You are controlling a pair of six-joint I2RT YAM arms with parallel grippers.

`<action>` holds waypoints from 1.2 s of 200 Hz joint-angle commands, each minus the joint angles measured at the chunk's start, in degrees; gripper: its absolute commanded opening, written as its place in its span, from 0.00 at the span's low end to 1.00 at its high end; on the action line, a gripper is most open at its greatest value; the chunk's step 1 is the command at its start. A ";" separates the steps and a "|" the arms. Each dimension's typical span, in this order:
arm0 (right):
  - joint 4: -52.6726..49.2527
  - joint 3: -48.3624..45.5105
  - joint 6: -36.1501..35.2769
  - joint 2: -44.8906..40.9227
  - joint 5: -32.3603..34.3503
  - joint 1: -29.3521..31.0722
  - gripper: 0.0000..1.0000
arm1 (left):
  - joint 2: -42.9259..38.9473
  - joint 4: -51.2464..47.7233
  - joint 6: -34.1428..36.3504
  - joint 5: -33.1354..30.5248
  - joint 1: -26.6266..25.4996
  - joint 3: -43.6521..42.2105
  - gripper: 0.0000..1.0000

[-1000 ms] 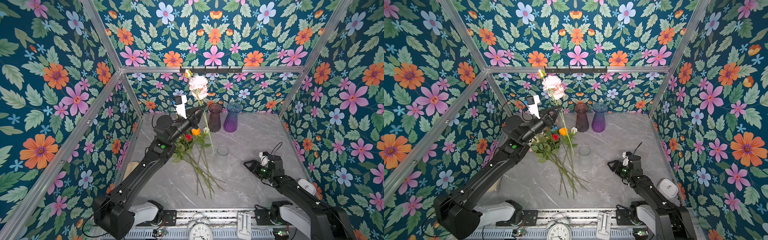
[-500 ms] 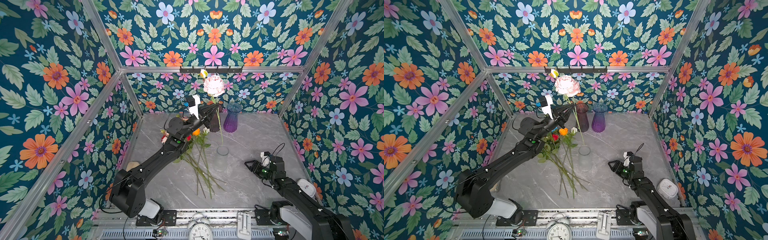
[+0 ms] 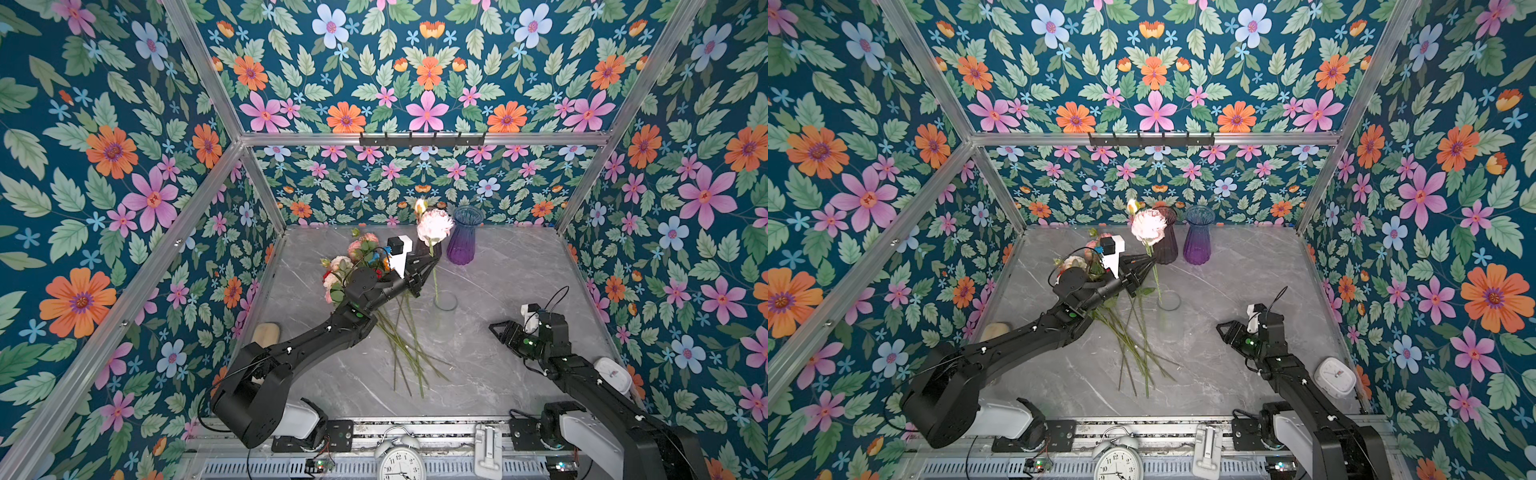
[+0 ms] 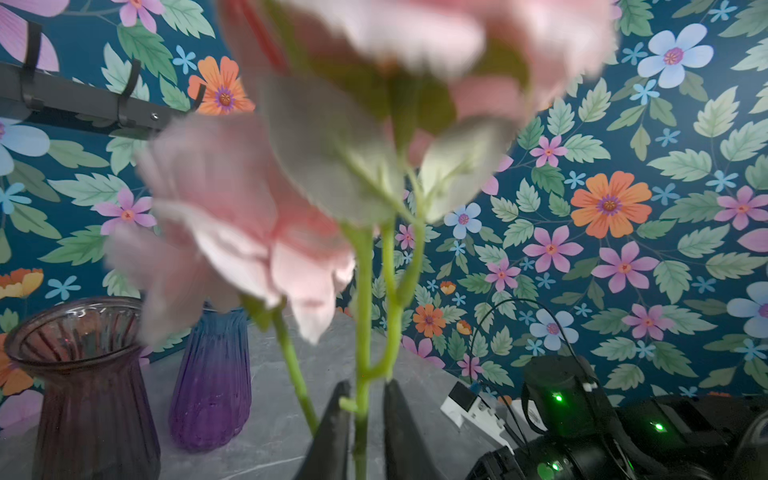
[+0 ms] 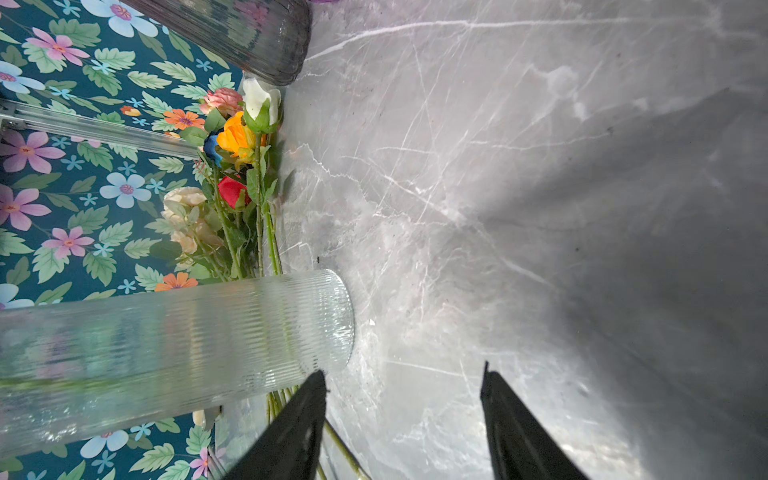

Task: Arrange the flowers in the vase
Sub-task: 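Carry the pink rose over the clear vase and lower its stem inside, then open the left gripper and move it back to the flower bunch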

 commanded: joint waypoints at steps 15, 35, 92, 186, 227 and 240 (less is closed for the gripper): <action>1.79 0.46 -0.07 0.57 -0.25 0.01 0.61 | -3.29 -10.61 5.42 5.08 -0.19 2.72 0.82; 1.70 0.28 -0.05 0.22 -0.12 0.01 0.61 | -6.14 -25.45 10.86 5.29 -0.19 5.26 0.82; 1.83 0.50 -0.01 1.06 -0.04 0.02 0.61 | -20.31 -45.96 16.10 -17.70 -0.06 -1.51 0.83; 1.52 0.19 0.34 0.60 0.29 0.01 0.60 | -10.82 -48.57 -2.91 -7.12 21.06 -6.68 0.66; 1.43 0.16 0.45 0.37 0.50 0.06 0.60 | -0.06 -50.42 -3.02 -2.42 21.03 -1.62 0.64; 1.30 0.11 0.35 0.15 0.50 0.01 0.60 | 1.49 -50.06 -3.52 -3.52 21.01 -1.43 0.63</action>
